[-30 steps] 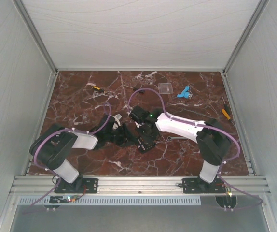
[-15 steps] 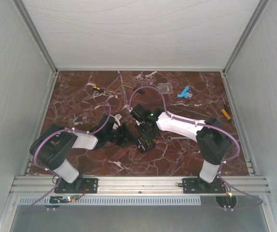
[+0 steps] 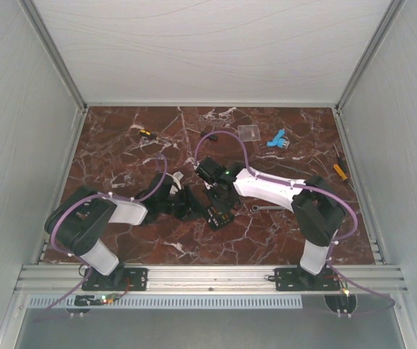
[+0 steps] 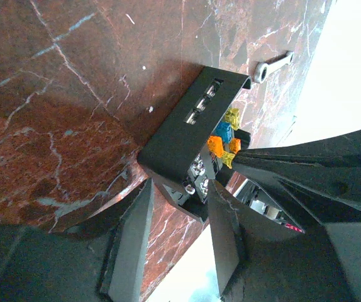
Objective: Snap on the fuse box
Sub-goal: Install the fuse at the fuse box base.
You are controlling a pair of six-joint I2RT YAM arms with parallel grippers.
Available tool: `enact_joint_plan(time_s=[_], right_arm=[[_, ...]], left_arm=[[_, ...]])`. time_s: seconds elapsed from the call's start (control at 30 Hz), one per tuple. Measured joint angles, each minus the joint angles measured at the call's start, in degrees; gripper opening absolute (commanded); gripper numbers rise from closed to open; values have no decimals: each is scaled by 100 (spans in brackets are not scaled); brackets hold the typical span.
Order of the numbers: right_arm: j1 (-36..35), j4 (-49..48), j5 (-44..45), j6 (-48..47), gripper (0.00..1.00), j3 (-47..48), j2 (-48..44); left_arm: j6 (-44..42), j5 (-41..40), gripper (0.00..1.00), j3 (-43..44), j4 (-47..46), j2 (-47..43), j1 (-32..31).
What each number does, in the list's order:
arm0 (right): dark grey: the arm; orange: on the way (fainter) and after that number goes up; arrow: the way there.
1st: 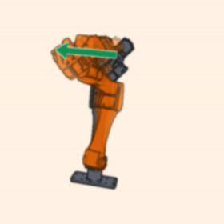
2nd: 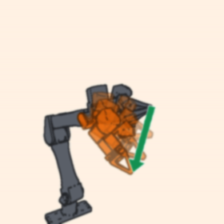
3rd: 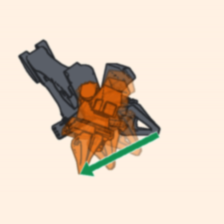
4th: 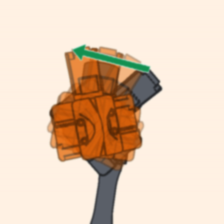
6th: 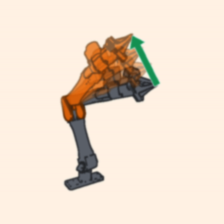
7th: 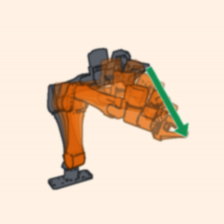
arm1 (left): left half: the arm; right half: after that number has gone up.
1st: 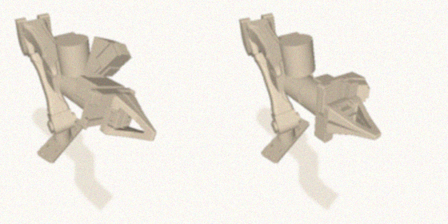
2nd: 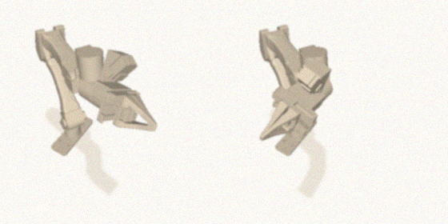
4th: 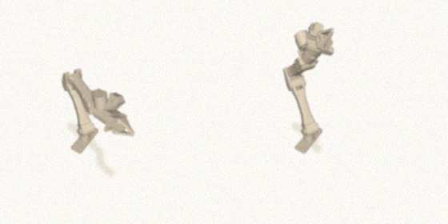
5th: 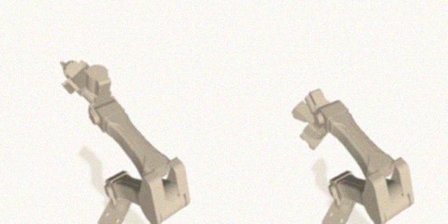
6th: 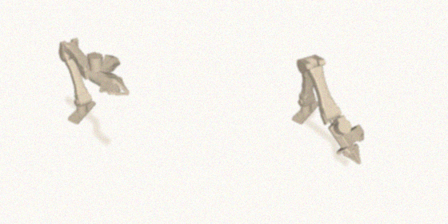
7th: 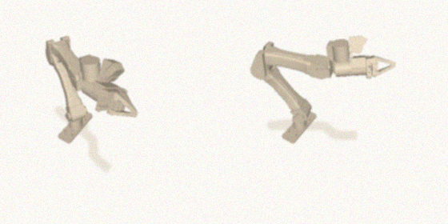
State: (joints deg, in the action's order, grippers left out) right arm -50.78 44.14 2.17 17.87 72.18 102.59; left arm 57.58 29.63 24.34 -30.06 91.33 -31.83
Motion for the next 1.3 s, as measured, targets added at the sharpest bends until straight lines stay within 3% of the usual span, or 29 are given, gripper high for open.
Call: enact_joint_plan(time_s=[0.53,1.3], right_arm=[[-22,212,9,-61,0,249,446],[-92,59,74,103,2,-15,-4]], left_arm=[[2,0,40,0,-2,4,-7],[4,-2,40,0,-4,4,-22]])
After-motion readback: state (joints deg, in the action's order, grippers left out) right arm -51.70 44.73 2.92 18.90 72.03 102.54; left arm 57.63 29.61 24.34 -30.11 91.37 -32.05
